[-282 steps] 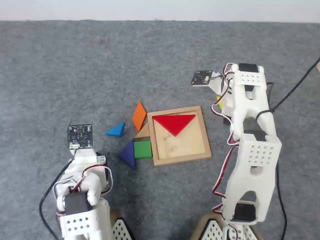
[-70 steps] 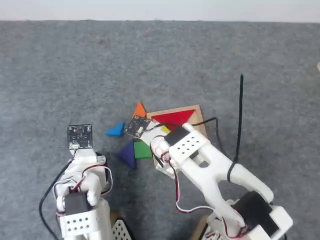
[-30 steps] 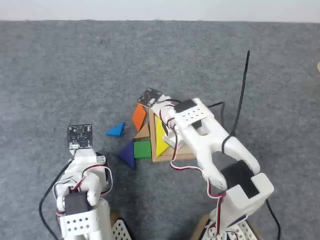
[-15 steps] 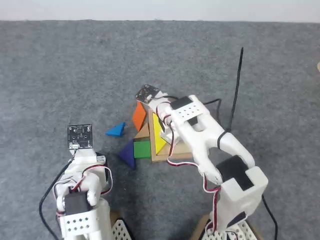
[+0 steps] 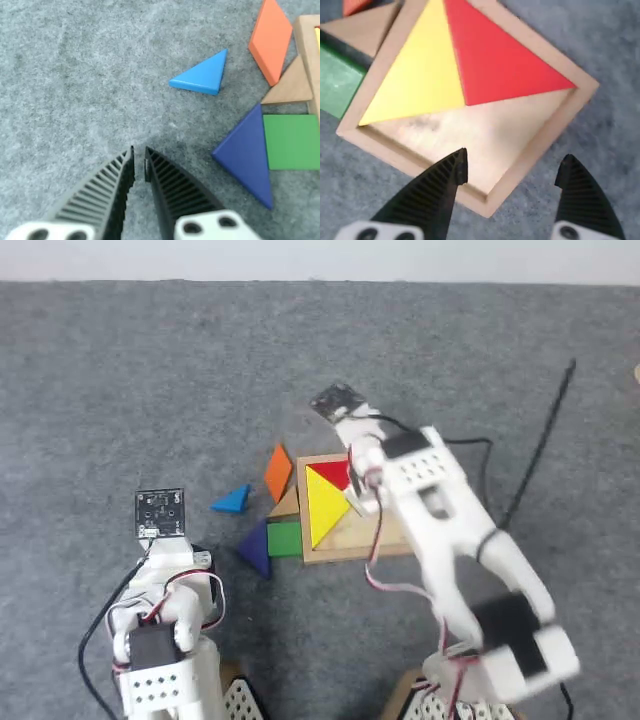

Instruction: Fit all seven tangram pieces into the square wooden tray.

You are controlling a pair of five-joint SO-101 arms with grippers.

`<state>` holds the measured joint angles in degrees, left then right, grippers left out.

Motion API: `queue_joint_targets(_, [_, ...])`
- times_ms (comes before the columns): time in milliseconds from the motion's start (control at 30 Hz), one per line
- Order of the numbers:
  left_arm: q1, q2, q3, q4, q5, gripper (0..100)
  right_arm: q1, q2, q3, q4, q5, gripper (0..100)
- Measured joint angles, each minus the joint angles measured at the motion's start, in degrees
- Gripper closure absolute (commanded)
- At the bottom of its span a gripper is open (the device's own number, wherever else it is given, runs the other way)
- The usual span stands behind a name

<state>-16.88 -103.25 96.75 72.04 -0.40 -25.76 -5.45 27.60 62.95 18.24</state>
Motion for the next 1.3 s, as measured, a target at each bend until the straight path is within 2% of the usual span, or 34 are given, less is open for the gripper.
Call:
queue_joint_targets(167, [0.00, 0.00, 0.00, 0.00, 0.00, 96, 4.75, -14.15, 14.77, -1.49, 0.00, 71.4])
queue_joint_targets(400, [0.26, 0.00, 0.00, 0.00, 0.00, 96, 21.36, -29.27, 33.49, -8.97, -0.09, 71.4])
queue_joint_targets(567, [1.41, 0.00, 0.00, 0.00, -0.18, 96, 24.88, -35.69, 42.99, -14.24, -0.09, 71.5])
queue_joint_targets(667, [2.55, 0.00, 0.00, -2.64, -9.32, 96, 26.73, -38.59, 45.63, -15.03, 0.00, 75.5])
queue_joint_targets(767, [1.41, 0.00, -0.18, -5.19, -24.88, 96, 28.66, -41.14, 48.18, -15.12, -0.09, 89.4])
queue_joint_targets(833, [0.26, 0.00, -1.93, -5.98, -30.51, 94, 30.51, -42.73, 49.49, -15.12, -0.09, 96.9])
queue_joint_targets(967, [-0.44, 0.00, -9.93, -3.69, -29.71, 89, 34.29, -47.03, 50.90, -15.12, -0.18, 98.0])
queue_joint_targets(1133, [-0.53, 1.76, -19.52, 0.00, -29.71, 88, 34.90, -54.15, 54.24, -15.12, -0.18, 97.7])
queue_joint_targets(1300, [-0.53, 21.19, -34.37, 1.76, -29.71, 88, 34.90, -61.63, 56.70, -13.45, -0.18, 97.6])
